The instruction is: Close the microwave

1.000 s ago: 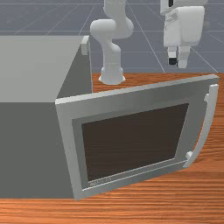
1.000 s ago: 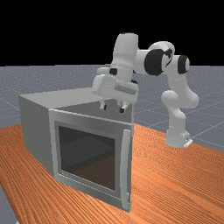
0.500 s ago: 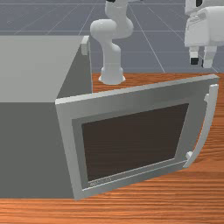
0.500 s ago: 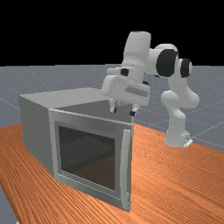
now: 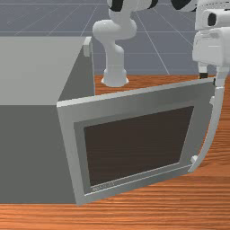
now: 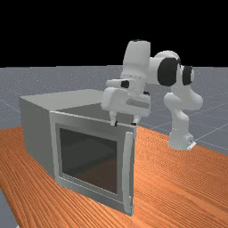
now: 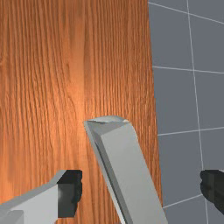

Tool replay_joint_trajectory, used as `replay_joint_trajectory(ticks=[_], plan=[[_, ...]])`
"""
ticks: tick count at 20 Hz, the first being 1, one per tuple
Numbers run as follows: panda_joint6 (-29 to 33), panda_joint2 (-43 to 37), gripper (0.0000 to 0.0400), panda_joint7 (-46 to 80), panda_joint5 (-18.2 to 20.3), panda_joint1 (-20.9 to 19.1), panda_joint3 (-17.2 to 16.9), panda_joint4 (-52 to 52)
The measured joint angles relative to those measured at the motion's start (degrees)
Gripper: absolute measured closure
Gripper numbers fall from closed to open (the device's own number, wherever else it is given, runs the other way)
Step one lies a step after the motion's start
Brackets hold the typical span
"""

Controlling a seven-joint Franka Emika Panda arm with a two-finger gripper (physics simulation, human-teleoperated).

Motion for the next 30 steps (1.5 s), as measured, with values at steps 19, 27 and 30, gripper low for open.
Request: replay_joint_trajectory(ticks=[19, 27, 30], plan=[[24.87, -38.73, 0.0, 9.62, -0.14, -2.56, 1.31, -63.34], [23.34, -51.03, 0.0, 9.68, 0.29, -7.06, 0.91, -76.51], [20.26, -46.98, 0.0, 17.21, -1.0, -6.05, 4.64, -71.55]])
